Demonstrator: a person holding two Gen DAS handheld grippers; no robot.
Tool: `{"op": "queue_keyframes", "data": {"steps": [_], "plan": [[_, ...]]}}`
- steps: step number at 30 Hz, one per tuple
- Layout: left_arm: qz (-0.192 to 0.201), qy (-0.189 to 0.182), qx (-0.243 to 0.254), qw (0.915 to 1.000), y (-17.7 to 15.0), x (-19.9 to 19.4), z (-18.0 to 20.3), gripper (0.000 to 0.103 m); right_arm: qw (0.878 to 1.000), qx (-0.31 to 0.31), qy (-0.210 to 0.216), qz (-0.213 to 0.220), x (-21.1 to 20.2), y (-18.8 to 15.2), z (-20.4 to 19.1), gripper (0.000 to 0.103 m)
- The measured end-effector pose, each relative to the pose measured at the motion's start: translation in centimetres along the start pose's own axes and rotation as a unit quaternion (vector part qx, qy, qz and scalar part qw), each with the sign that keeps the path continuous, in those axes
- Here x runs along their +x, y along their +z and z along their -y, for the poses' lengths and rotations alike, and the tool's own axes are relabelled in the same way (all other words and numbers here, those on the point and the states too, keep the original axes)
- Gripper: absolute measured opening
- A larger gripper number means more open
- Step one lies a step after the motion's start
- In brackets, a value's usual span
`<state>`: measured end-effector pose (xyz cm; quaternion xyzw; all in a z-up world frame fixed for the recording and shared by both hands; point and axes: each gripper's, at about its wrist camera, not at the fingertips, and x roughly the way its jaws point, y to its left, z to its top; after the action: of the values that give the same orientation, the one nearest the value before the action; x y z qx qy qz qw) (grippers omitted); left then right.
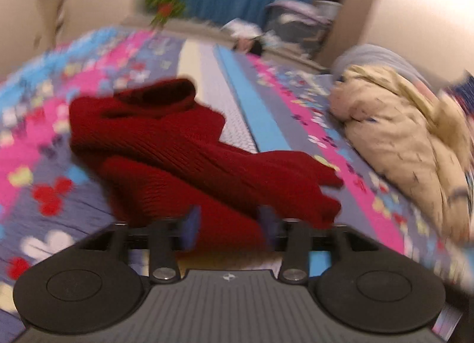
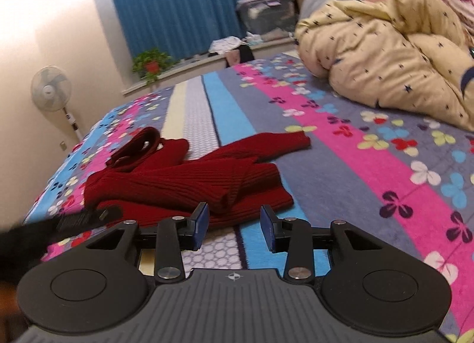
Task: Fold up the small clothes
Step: 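Grasp the red sweater hem with the left gripper while the right gripper grasps beside it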
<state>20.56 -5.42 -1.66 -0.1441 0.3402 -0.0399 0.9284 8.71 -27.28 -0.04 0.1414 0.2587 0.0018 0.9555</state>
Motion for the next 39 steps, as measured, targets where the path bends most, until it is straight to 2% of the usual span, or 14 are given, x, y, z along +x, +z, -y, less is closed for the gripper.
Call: {"op": "queue_keyframes", "data": {"steps": [1, 2, 5, 8, 9, 10, 12, 13, 15, 21, 28, 34, 37, 39], "plan": [[-0.016, 0.005, -0.035, 0.9992, 0.8, 1.6, 0.0, 0.086, 1.000, 0.004, -0.002, -0.002, 0.2, 0.1, 0.2, 0.040], [-0.031, 0.008, -0.065, 0.9974, 1.3, 3.1, -0.1, 0.089, 1.000, 0.007, -0.004, -0.003, 0.3, 0.1, 0.4, 0.040], [-0.063, 0.019, -0.119, 0.9907, 2.7, 7.0, -0.2, 0.089, 1.000, 0.017, -0.009, -0.004, 0.9, 0.5, 1.2, 0.040], [-0.078, 0.053, -0.106, 0.9900, 3.9, 9.3, 0.6, 0.086, 0.999, 0.035, -0.015, -0.008, 1.4, 0.9, 2.0, 0.040], [-0.080, 0.064, -0.094, 0.9903, 4.2, 9.5, 0.9, 0.069, 0.999, 0.040, -0.017, -0.009, 1.6, 1.0, 2.2, 0.040], [-0.086, 0.067, -0.083, 0.9907, 4.5, 9.7, 1.2, 0.038, 0.999, 0.042, -0.018, -0.009, 1.8, 1.1, 2.4, 0.040], [-0.098, 0.061, -0.075, 0.9905, 4.8, 9.3, 0.7, 0.019, 0.999, 0.042, -0.020, -0.009, 2.1, 1.1, 2.5, 0.040], [-0.098, 0.050, -0.079, 0.9907, 5.0, 8.5, 0.0, 0.016, 0.999, 0.040, -0.021, -0.008, 2.2, 1.0, 2.4, 0.040], [-0.088, 0.028, -0.081, 0.9925, 5.2, 6.1, -1.0, 0.015, 0.999, 0.034, -0.024, -0.007, 2.3, 1.0, 2.2, 0.040], [-0.032, -0.018, 0.002, 0.9993, 4.6, -6.6, -5.4, 0.013, 0.999, 0.034, -0.031, 0.015, 1.5, 0.9, 2.2, 0.040], [-0.030, -0.024, -0.014, 0.9992, 1.0, -18.3, -20.0, 0.011, 0.997, 0.038, -0.042, 0.055, -0.9, 0.5, 2.1, 0.038], [-0.104, -0.005, -0.042, 0.9936, -1.4, -17.5, -27.6, 0.014, 0.997, 0.019, -0.046, 0.063, -1.7, -0.1, 1.3, 0.038], [-0.104, 0.000, -0.043, 0.9936, -1.7, -15.5, -28.4, 0.016, 0.997, 0.026, -0.052, 0.054, -1.4, -0.2, 1.4, 0.038], [-0.135, 0.023, -0.053, 0.9891, -2.2, -13.7, -29.2, 0.017, 0.997, 0.040, -0.048, 0.042, -0.9, 0.1, 1.9, 0.038]]}}
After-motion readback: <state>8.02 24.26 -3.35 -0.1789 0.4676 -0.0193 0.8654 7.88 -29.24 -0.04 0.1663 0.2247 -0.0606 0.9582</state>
